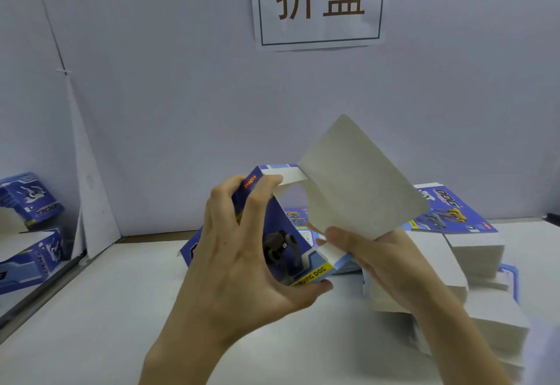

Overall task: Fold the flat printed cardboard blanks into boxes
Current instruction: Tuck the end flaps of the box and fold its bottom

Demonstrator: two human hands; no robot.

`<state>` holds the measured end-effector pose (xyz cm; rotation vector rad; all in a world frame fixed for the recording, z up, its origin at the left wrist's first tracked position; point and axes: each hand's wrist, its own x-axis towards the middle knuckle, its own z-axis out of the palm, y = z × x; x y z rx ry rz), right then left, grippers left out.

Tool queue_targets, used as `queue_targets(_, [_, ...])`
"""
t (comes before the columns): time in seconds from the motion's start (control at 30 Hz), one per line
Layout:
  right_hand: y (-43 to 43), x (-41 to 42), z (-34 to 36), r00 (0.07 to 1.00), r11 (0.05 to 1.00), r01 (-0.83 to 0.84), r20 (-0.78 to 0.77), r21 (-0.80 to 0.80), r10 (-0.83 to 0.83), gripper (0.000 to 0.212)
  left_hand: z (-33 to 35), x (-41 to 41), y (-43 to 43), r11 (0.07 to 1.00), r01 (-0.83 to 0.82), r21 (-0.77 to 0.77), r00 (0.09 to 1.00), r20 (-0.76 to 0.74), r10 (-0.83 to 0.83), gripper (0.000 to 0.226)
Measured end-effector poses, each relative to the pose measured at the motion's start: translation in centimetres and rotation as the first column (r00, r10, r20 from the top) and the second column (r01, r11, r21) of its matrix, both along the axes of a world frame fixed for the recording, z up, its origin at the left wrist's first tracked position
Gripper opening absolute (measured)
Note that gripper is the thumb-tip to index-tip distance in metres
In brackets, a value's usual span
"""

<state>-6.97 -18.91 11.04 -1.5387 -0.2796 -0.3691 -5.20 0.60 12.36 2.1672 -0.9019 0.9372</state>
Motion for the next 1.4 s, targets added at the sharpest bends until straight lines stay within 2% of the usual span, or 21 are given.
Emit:
queue_targets(0.1, [0.1,-0.2,0.1,0.998,0.997,0.062,-0.004,-0.053,-0.062,0.022,-0.1,0.0,0.0,0.999,-0.024,0.038,1.0,-0.007,0.025,0.11])
queue_targets(0.17, [0.2,-0.5,0.4,0.999,0.995,0.04,0.02,-0.09,-0.039,0.025,-0.2,0.1,0.1,1.0,-0.018,0.025,0.999,-0.041,0.019,0.111])
queue_targets(0.2, [0.1,-0.6,0.4,1.0,1.0,-0.014,0.025,-0.018,0.015,0.037,-0.2,0.1,0.1,1.0,-0.015,0.018,0.999,-0.051,0.016,0.111])
queue_targets(0.23, [0.1,-0.8,0.6,0.995,0.988,-0.096,0.019,0.119,0.094,0.055,-0.2,0.0,0.1,1.0,-0.015,0.018,0.999,-0.052,0.016,0.11])
queue_targets(0.3, [0.0,-0.9,0.8,0.974,0.907,-0.225,0.066,0.356,0.216,0.075,-0.2,0.0,0.0,0.999,-0.019,0.039,0.999,-0.032,0.02,0.108])
queue_targets(0.37, [-0.3,-0.9,1.2,0.977,0.874,-0.214,0.1,0.437,0.189,0.069,-0.2,-0.1,-0.1,0.998,-0.021,0.06,1.0,-0.02,0.022,0.105])
queue_targets(0.43, [-0.6,-0.9,1.5,0.987,0.866,-0.163,0.085,0.473,0.14,0.042,-0.2,-0.1,-0.1,0.996,-0.041,0.08,0.999,-0.004,0.041,0.103])
queue_targets(0.5, [-0.6,-1.1,1.4,0.983,0.878,-0.185,0.089,0.442,0.163,0.029,-0.3,-0.1,0.0,0.992,-0.07,0.106,0.998,0.007,0.07,0.1])
queue_targets(0.6, [-0.8,-1.0,1.2,0.992,0.936,-0.004,0.12,0.353,-0.041,0.014,-0.2,-0.1,0.0,0.991,-0.072,0.113,0.997,-0.016,0.075,0.1])
queue_targets(0.7, [-0.5,-1.0,1.4,0.987,0.909,-0.157,0.08,0.386,0.137,0.029,-0.3,-0.2,-0.2,0.987,-0.083,0.139,0.996,-0.024,0.087,0.103])
queue_targets(0.8, [-0.4,-1.1,1.7,0.984,0.963,-0.181,0.042,0.199,0.176,0.04,-0.4,-0.2,-0.3,0.984,-0.089,0.157,0.995,-0.032,0.095,0.106])
queue_targets(0.9, [-0.3,-0.9,1.7,0.991,0.979,-0.137,0.033,0.151,0.133,0.043,-0.3,-0.1,-0.1,0.984,-0.091,0.154,0.994,-0.04,0.099,0.105])
queue_targets(1.07, [0.8,-0.7,1.6,0.988,0.987,-0.036,0.156,0.155,0.012,0.025,-0.5,-0.3,-0.7,0.986,-0.115,0.121,0.993,0.023,0.113,0.101])
queue_targets(1.2, [1.5,-0.1,1.0,0.983,0.998,-0.043,0.179,0.055,0.033,0.035,-0.6,-0.1,-0.8,0.983,-0.139,0.119,0.99,0.047,0.134,0.101])
queue_targets(1.4, [2.8,-0.1,0.7,0.957,0.994,0.075,0.275,0.085,-0.096,0.033,-0.6,0.0,-0.9,0.99,-0.123,0.065,0.991,0.058,0.12,0.102])
